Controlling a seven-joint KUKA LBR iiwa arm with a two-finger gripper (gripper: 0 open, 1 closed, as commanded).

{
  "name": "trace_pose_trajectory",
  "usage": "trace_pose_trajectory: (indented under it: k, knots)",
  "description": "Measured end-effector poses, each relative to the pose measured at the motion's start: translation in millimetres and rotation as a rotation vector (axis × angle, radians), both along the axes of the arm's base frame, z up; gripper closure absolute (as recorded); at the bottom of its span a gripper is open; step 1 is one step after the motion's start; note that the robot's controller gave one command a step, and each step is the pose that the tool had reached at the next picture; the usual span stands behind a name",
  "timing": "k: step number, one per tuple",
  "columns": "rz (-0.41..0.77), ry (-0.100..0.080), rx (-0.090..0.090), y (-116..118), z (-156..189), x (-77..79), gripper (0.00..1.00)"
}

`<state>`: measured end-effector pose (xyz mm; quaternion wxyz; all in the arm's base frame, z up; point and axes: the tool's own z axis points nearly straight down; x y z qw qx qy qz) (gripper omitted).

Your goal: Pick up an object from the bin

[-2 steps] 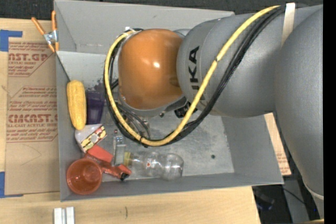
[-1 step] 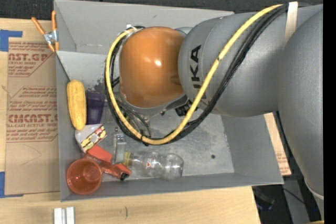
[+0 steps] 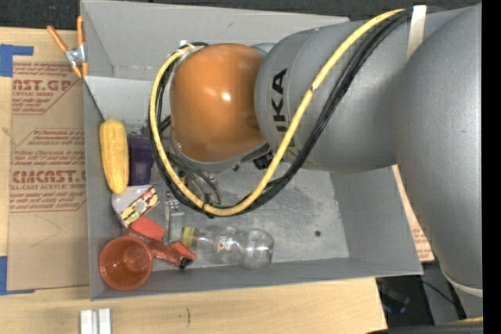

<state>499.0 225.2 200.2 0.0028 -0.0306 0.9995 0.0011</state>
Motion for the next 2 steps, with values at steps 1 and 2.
trace_pose_trajectory:
  k: [1, 2]
  knots:
    - [0.094, 0.000, 0.001, 3, -61, 16.2, 0.00]
    - [0.064, -0.005, 0.001, 1, -114, -2.6, 0.00]
